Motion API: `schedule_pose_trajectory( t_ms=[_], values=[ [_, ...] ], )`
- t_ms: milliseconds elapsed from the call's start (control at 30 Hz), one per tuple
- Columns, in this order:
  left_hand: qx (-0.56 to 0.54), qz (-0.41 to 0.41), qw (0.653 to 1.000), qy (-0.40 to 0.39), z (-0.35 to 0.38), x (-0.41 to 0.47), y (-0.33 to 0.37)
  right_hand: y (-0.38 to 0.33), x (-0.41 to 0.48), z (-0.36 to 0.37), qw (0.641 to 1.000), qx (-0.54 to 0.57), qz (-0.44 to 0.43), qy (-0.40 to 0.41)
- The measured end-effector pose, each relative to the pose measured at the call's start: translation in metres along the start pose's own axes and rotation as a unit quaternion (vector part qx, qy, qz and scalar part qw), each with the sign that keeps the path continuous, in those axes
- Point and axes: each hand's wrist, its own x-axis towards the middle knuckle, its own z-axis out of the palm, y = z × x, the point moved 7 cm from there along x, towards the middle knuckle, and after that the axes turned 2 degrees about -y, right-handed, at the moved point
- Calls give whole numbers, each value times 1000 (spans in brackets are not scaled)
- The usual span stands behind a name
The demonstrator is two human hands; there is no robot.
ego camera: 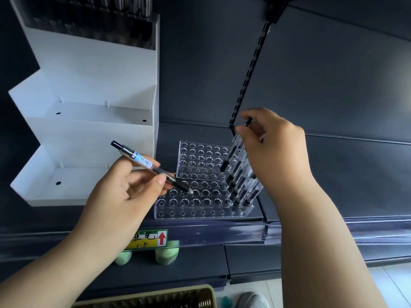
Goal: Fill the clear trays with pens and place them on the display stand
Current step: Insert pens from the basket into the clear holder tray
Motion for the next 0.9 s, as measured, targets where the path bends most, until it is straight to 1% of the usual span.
schedule_pose_trajectory(
  t_ms=[900],
  values=[
    [-2, 9, 1000, 2, -3, 3, 0, 1, 1, 1, 999, -38, 25, -11]
  ],
)
